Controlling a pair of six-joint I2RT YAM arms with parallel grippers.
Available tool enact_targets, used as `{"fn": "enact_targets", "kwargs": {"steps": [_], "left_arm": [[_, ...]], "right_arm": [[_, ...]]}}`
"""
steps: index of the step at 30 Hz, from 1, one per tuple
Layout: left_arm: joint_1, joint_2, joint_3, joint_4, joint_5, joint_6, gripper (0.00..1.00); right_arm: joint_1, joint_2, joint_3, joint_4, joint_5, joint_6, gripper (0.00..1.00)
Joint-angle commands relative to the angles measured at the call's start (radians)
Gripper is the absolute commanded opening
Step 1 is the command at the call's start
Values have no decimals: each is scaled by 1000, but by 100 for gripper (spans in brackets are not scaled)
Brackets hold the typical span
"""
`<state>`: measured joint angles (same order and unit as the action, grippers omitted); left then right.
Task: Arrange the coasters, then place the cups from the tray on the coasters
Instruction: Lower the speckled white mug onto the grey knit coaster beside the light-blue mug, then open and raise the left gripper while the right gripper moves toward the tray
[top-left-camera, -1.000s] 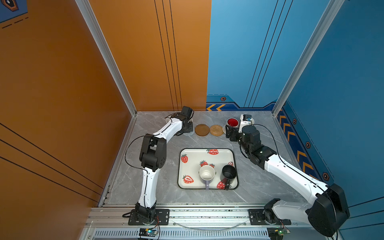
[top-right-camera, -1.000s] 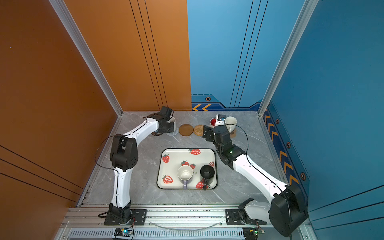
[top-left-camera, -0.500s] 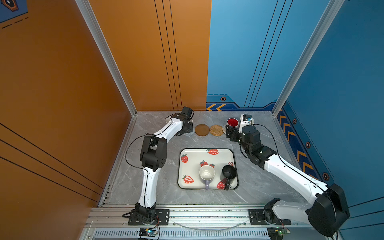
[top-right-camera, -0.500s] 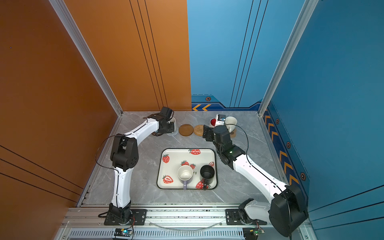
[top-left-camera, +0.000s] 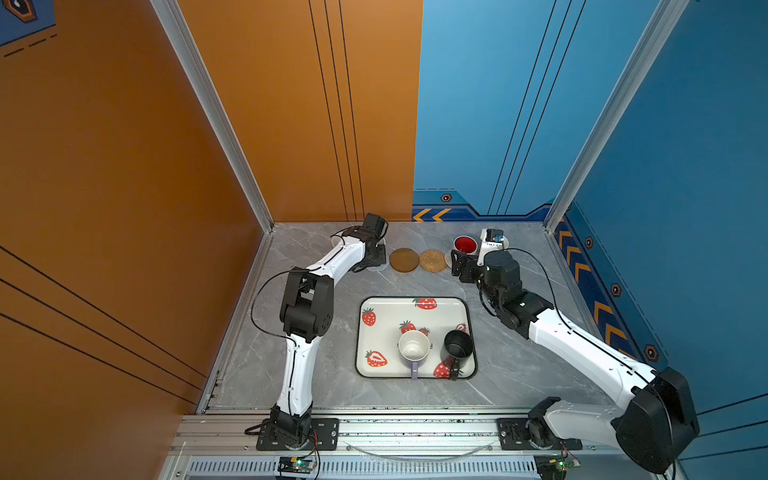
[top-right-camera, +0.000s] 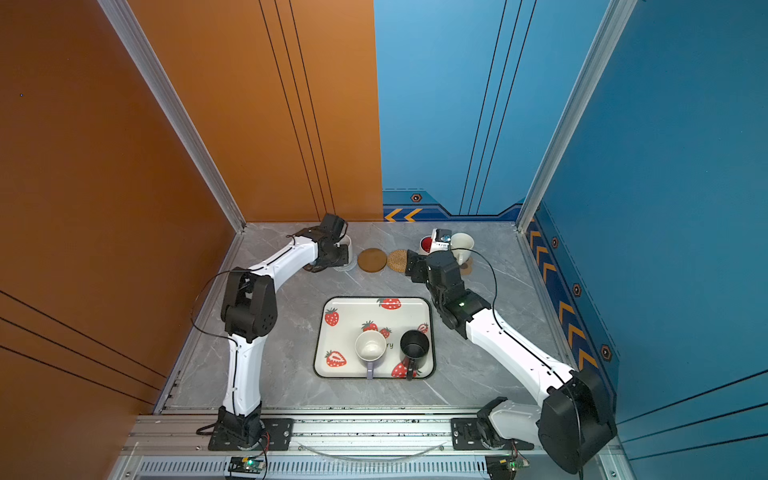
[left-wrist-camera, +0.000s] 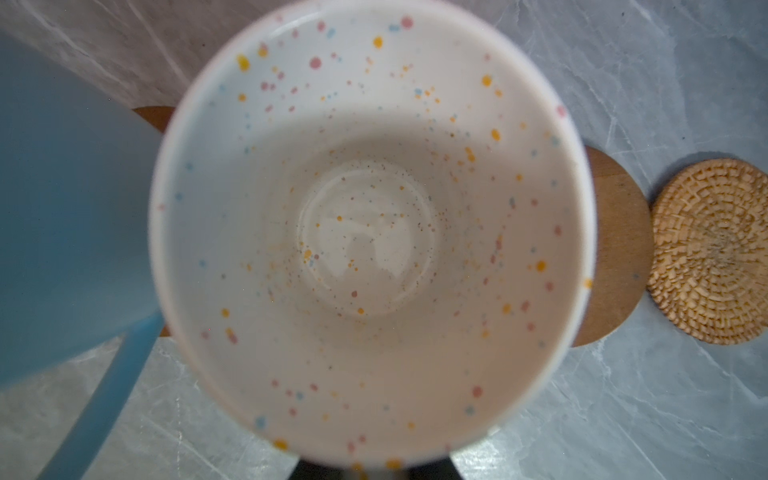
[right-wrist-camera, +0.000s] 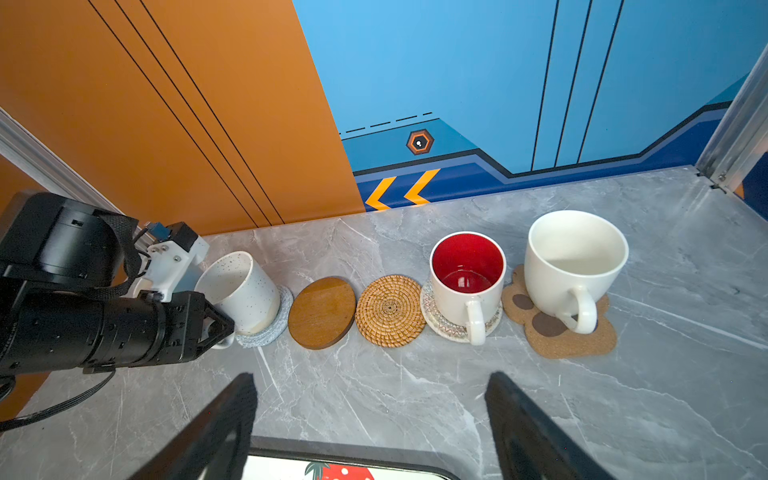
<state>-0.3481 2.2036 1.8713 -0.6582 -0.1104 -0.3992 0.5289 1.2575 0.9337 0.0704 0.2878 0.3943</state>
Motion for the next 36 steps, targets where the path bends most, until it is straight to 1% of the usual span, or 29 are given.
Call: {"fn": "enact_targets", "kwargs": {"steps": [1, 3, 9, 12, 16, 18, 21, 29, 36], "left_arm": [[-7, -1, 28, 7, 5, 18, 5], [-12, -2, 28, 1, 5, 26, 14], [-23, -12, 29, -18, -14, 43, 27], [-26, -21, 28, -20, -14, 46, 36], [-28, -30, 25, -26, -13, 48, 51], [-29, -39, 22, -31, -15, 49, 55], [-31, -59, 12, -31, -17, 51, 58], [-40, -140, -13, -35, -17, 72, 60], [-60, -237, -35, -34, -32, 86, 61]], "right_arm": [[-8, -13, -13, -11, -9, 15, 85], [-8, -13, -16, -8, -6, 19, 85], [-8, -13, -16, -6, -11, 24, 85], [-8, -15, -14, -7, -15, 26, 85], [-6, -20, -17, -11, -16, 27, 85], [-6, -24, -17, -12, -14, 28, 85], [-7, -27, -19, -12, -14, 30, 85], [-4, -23, -18, -9, -24, 37, 85], [-5, -4, 4, -18, -77, 41, 84]]}}
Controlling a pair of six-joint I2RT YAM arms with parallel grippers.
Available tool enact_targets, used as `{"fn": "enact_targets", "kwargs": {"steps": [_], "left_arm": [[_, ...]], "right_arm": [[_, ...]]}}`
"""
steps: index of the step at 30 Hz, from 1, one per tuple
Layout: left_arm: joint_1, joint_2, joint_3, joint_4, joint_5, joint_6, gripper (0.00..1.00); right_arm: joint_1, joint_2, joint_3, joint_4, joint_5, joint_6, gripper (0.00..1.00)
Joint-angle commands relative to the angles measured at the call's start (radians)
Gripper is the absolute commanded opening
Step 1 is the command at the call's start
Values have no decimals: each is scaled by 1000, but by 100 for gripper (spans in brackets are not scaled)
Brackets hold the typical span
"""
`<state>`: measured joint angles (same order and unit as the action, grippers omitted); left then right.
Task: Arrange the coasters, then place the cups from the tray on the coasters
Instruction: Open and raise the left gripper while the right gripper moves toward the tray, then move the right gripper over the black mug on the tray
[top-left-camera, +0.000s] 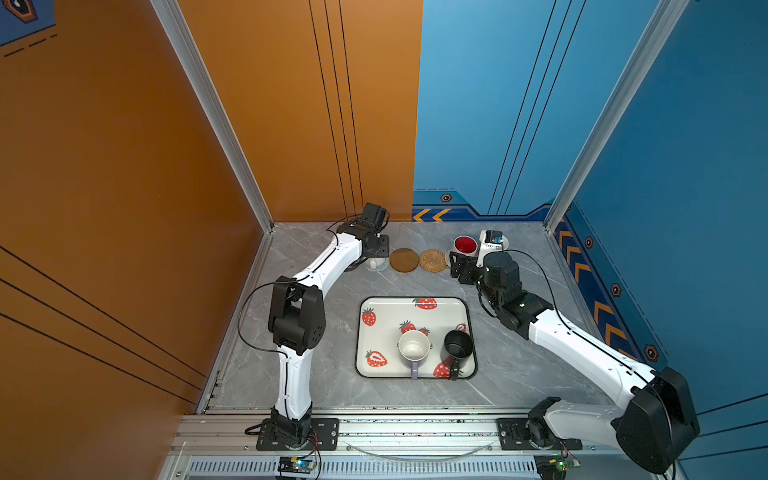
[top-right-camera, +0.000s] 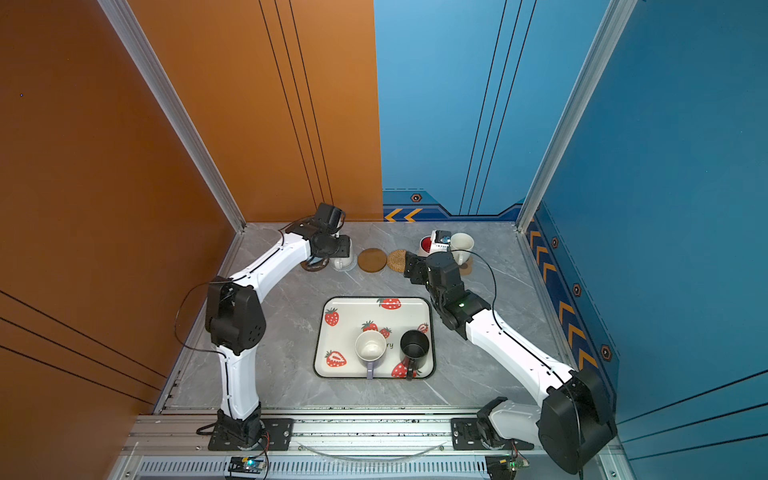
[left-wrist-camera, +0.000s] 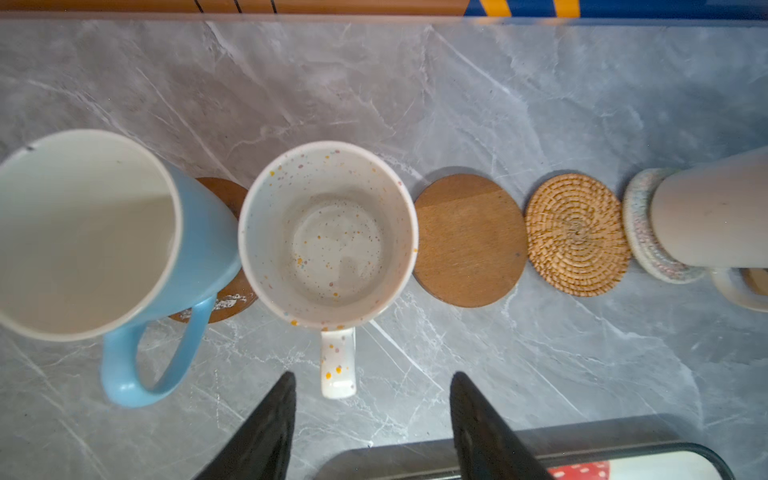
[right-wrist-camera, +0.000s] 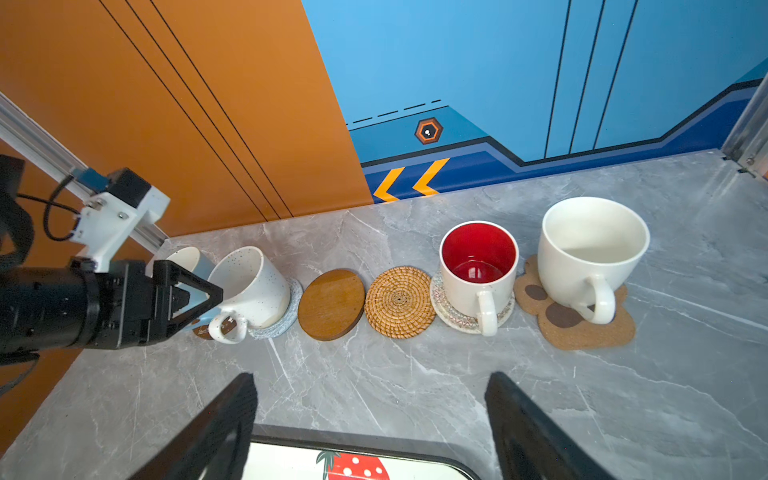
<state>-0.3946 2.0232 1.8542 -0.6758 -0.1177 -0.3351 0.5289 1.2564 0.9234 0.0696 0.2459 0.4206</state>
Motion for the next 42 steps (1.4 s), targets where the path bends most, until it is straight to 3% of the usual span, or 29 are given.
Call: {"fn": "enact_targets", "kwargs": {"steps": [1, 8, 19, 27, 42], "left_arm": [[-17, -77, -22, -16, -27, 24, 61], [-61, -222, -102, 10, -44, 45, 61], [-179, -619, -489, 298, -121, 23, 63], [-234, -878, -811, 565, -123, -90, 63], [-296, -1015, -931, 579, -132, -44, 63]], "right_arm": [[-5, 3, 19, -19, -45, 17, 84], [4, 47, 63, -35, -96, 20, 84], [73, 124, 180, -121, -137, -14, 82], [115, 139, 249, -219, -86, -42, 83], [232, 144, 426, -611, -28, -160, 84]]}}
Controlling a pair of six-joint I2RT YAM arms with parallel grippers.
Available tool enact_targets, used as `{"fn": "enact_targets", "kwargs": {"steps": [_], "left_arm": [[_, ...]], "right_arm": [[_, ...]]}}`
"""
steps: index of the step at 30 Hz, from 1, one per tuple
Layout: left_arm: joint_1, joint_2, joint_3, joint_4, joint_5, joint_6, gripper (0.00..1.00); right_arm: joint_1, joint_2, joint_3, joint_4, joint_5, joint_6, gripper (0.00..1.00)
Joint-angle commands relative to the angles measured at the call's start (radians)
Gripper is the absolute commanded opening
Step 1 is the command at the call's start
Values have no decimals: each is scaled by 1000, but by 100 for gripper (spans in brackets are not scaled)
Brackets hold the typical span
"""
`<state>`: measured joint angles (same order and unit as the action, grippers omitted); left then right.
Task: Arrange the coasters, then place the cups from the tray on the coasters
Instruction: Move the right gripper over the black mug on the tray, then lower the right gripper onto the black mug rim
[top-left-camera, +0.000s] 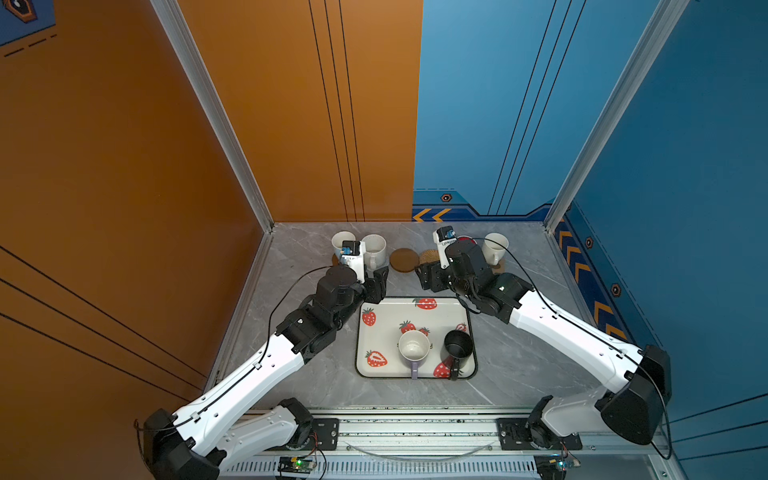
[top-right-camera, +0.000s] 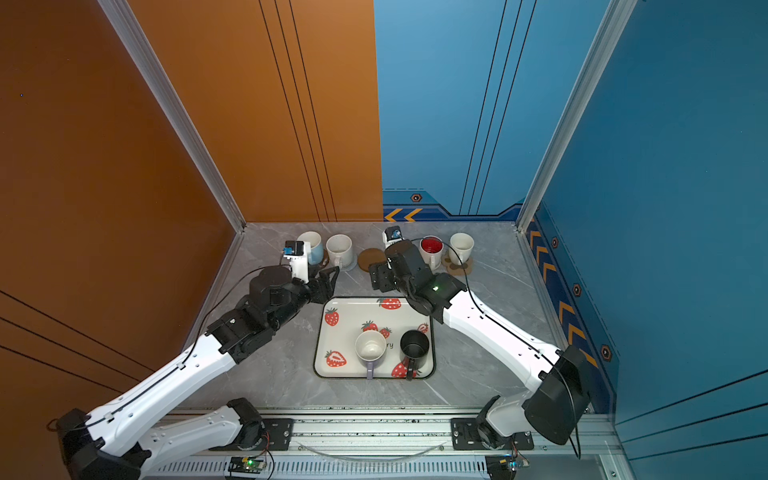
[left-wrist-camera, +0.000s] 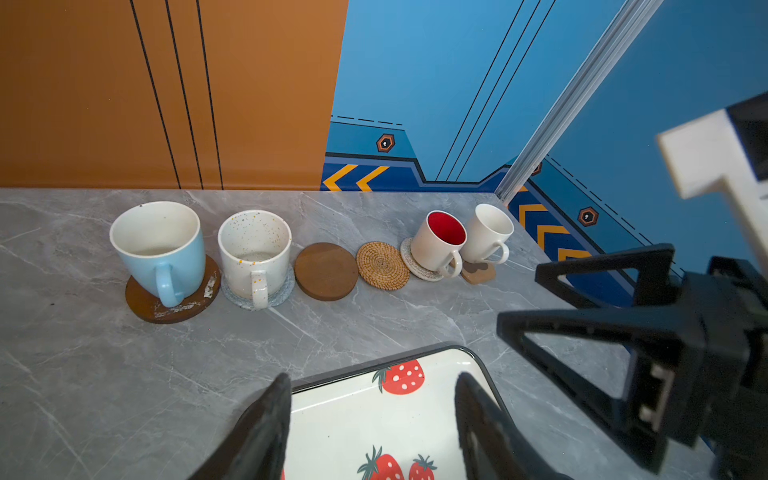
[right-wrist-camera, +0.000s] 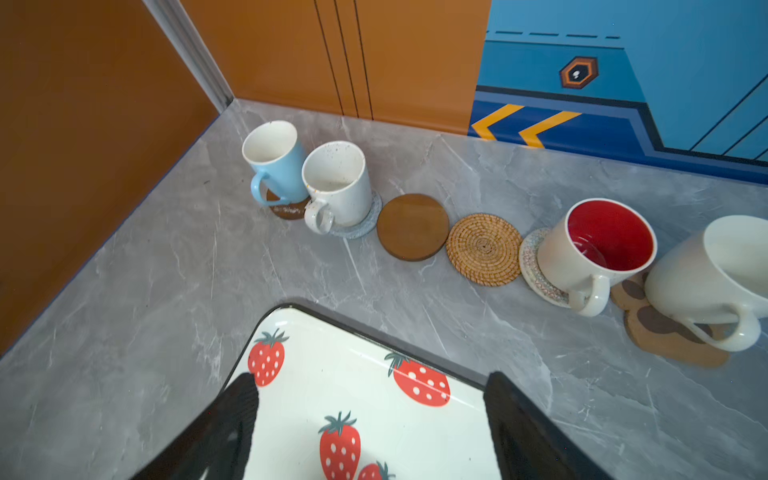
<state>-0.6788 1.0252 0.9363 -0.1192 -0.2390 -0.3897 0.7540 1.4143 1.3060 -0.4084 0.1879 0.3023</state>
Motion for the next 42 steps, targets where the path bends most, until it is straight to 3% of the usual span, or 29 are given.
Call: {"fn": "enact_targets", "kwargs": {"steps": [1, 5, 9, 11, 22, 28, 34, 42], "left_arm": [[-13, -20, -18, 23, -12, 13, 64], [-12, -26, -21, -7, -39, 33, 64], [-10, -39, -31, -11, -65, 43, 65], [-13, -40, -37, -4, -65, 49, 65], [-10, -27, -68, 41, -50, 72, 67], [4, -3, -83, 63, -38, 89, 70], [22, 7, -82, 53, -24, 92, 70], [47, 11, -106, 68, -16, 80, 71]], "right_arm": [[13, -16, 49, -159, 34, -45, 84], [49, -47, 55, -268, 91, -39, 84], [142, -101, 23, -379, 293, -15, 84], [169, -132, -10, -421, 321, 22, 84], [284, -319, -202, -529, 352, 337, 81], [332, -317, -232, -625, 367, 486, 82], [377, -304, -324, -624, 301, 613, 84], [492, -324, -433, -587, 296, 816, 84]]}}
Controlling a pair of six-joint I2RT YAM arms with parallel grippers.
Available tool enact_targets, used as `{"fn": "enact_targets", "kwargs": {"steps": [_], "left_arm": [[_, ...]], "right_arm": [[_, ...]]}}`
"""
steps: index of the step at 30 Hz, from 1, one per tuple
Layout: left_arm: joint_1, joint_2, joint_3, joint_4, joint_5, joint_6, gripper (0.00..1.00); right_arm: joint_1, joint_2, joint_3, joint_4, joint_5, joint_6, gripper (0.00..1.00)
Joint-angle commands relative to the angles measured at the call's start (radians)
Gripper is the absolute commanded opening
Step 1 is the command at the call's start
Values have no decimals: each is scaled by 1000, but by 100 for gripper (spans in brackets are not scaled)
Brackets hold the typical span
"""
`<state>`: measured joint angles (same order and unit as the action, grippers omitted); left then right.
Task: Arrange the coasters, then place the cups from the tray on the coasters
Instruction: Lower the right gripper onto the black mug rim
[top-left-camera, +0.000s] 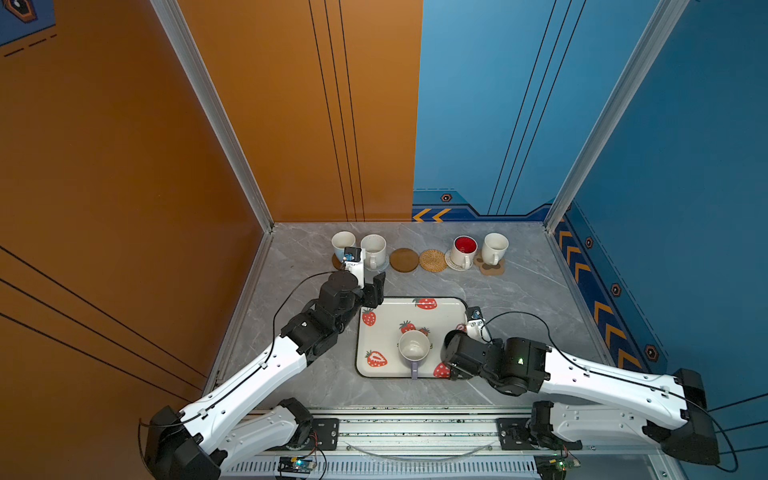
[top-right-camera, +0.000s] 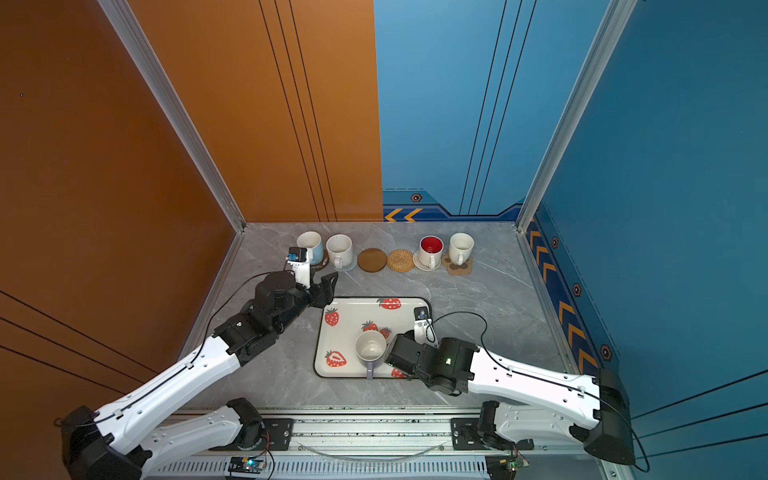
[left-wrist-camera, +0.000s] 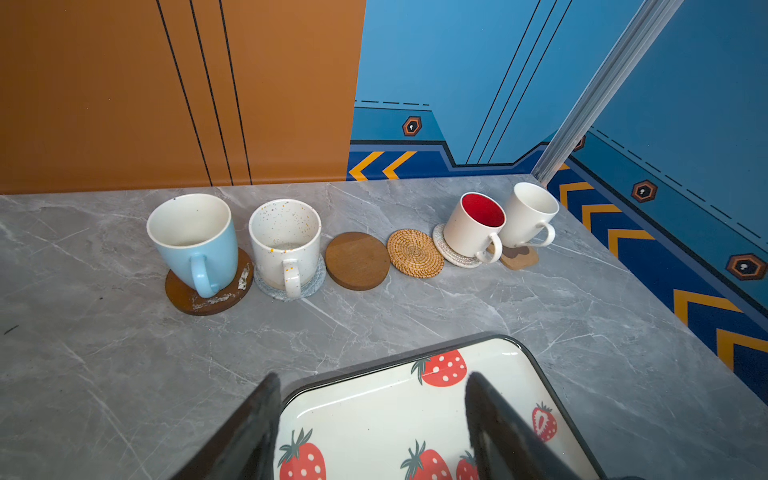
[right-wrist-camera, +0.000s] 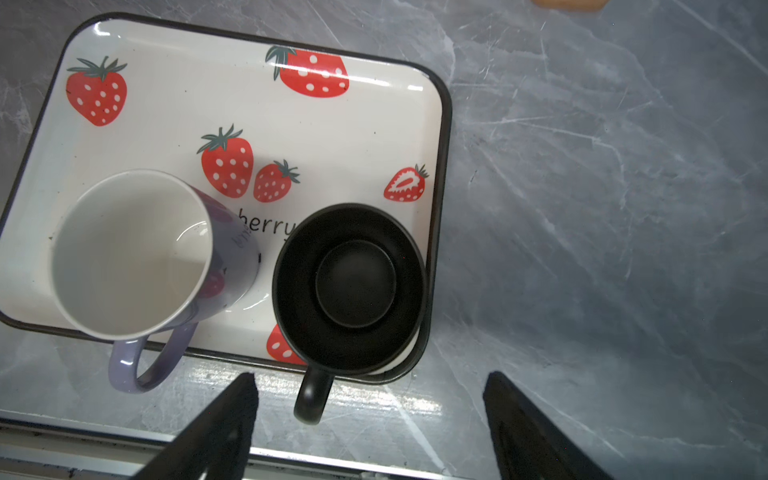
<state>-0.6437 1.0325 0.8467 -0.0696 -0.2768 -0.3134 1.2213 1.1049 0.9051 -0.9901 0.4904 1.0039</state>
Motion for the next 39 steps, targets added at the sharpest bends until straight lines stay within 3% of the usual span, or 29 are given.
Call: {"fn": "enact_targets", "kwargs": {"steps": [1, 17, 30, 39], "left_arm": [[15, 4, -19, 19, 26, 1, 71], [36, -3, -32, 10, 39, -15, 71], [52, -3, -36, -2, 49, -21, 71], [59, -2, -38, 1, 56, -29, 71]], "right_arm": [[34, -18, -49, 15, -11, 124, 84], [25, 31, -139, 173, -105, 140, 77], [-24, 82, -189, 295, -195, 118, 52], [-46, 111, -196, 319, -216, 107, 48]]}}
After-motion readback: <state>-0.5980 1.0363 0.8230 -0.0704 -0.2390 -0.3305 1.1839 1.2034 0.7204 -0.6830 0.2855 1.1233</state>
